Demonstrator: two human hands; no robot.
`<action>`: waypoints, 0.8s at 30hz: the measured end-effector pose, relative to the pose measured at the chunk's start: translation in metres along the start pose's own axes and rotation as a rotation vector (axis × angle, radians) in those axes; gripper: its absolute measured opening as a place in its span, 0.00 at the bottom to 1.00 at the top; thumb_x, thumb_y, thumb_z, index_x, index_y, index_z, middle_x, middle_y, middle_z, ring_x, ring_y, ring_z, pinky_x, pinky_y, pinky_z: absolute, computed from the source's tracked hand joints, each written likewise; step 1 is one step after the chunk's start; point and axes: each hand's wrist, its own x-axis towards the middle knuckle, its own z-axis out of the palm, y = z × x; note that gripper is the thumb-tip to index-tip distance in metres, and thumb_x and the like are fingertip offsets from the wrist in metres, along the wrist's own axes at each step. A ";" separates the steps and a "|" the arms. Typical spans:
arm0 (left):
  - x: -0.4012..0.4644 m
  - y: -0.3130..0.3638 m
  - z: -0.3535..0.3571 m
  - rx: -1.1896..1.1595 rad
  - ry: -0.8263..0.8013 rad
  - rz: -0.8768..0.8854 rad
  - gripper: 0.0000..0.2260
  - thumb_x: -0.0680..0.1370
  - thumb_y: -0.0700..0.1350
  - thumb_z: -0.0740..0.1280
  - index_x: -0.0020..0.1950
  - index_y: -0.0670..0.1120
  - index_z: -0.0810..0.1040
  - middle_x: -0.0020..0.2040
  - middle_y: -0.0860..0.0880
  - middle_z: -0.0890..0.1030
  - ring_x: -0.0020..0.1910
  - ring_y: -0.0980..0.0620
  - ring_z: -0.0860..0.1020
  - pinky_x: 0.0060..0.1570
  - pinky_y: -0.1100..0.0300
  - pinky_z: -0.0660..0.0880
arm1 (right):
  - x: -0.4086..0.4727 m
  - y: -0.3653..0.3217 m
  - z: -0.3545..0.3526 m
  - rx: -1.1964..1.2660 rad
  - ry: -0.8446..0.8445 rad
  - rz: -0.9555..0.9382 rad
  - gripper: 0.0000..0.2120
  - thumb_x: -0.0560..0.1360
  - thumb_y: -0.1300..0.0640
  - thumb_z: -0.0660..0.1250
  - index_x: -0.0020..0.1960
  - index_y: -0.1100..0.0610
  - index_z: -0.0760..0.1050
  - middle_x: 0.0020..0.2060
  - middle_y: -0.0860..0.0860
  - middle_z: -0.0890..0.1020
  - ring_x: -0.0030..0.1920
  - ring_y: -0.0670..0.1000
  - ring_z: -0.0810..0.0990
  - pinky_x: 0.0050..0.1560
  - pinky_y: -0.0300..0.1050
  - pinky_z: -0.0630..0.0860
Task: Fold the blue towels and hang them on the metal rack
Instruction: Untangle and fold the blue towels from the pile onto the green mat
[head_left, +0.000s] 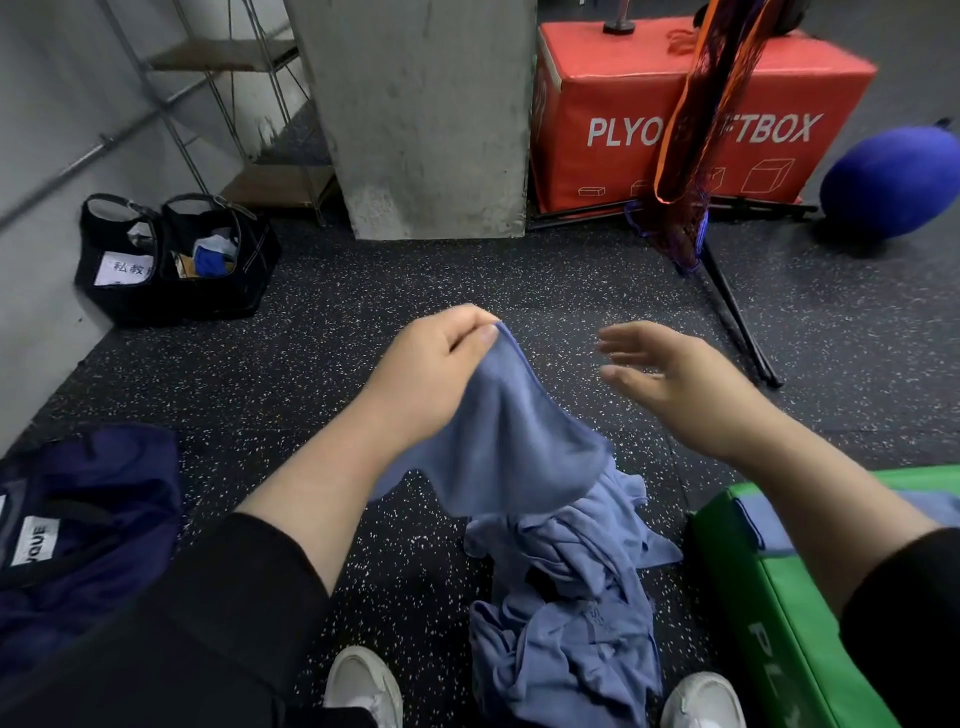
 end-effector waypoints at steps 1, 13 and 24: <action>-0.001 0.002 0.004 0.038 -0.027 0.012 0.08 0.84 0.43 0.64 0.52 0.47 0.83 0.41 0.56 0.82 0.40 0.66 0.76 0.45 0.68 0.70 | 0.000 -0.010 0.006 0.051 -0.016 -0.041 0.19 0.77 0.52 0.72 0.67 0.50 0.75 0.59 0.41 0.82 0.60 0.40 0.79 0.64 0.40 0.74; -0.013 0.003 0.006 -0.128 -0.145 -0.085 0.02 0.81 0.43 0.69 0.49 0.48 0.78 0.28 0.55 0.73 0.30 0.56 0.67 0.34 0.59 0.64 | 0.010 -0.046 0.041 0.254 -0.084 -0.124 0.04 0.77 0.57 0.72 0.44 0.56 0.81 0.26 0.41 0.77 0.26 0.39 0.69 0.30 0.30 0.63; -0.017 -0.002 0.013 -0.171 -0.334 -0.192 0.19 0.74 0.40 0.64 0.61 0.59 0.72 0.46 0.40 0.82 0.39 0.49 0.75 0.42 0.52 0.72 | 0.012 -0.042 0.041 0.217 -0.059 -0.160 0.04 0.79 0.56 0.69 0.45 0.51 0.79 0.34 0.48 0.80 0.33 0.42 0.71 0.37 0.42 0.70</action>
